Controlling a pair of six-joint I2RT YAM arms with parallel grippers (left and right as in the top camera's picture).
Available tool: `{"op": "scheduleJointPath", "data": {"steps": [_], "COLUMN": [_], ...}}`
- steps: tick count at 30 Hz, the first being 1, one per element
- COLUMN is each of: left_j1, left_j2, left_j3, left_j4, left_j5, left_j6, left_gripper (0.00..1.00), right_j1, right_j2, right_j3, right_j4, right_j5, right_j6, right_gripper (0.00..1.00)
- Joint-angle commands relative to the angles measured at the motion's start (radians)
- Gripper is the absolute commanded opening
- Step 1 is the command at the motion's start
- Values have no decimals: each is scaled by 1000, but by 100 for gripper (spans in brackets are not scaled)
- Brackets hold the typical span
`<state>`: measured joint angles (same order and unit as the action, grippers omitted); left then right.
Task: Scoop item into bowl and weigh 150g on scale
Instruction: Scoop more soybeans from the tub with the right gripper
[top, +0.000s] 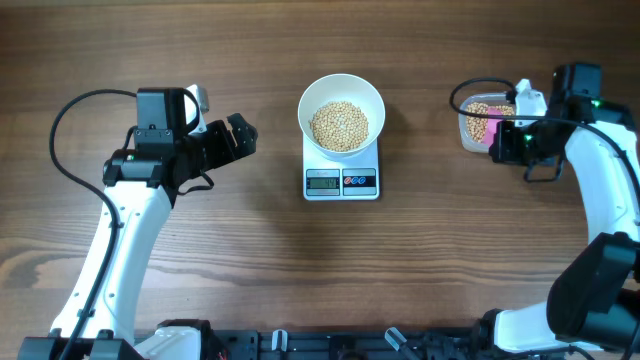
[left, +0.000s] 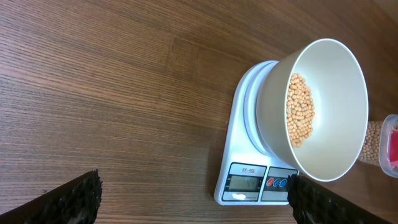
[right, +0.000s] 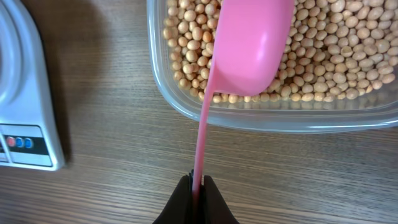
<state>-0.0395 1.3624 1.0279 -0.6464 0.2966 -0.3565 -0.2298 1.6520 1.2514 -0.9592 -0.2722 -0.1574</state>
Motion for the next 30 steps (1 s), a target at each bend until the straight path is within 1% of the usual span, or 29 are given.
{"op": "scheduleJointPath", "data": {"steps": [1,9,12,22,30], "left_j1": [-3,-2,-2,-3,-3], "left_j2": [7,7,7,7,7], "left_j3": [19,19,19,19,19], "left_j4": [3,3,3,3,0], "left_j5": [-10,-10,-10,-10,-10], "left_j6": [8,8,8,8,8], "left_gripper": [100,100,100,100,100], "right_j1": [-33,-113,-127,-128,-136], "right_j2": [14,14,15,71,75], "right_j3": [-14,-15,-16,-17,-16], "right_j4": [2,2,-1,-1,-5], "right_j5": [-156,-243,-247,-279,-311], "right_j6": [4,8,8,29,30], "right_gripper": [4,4,4,4,4]}}
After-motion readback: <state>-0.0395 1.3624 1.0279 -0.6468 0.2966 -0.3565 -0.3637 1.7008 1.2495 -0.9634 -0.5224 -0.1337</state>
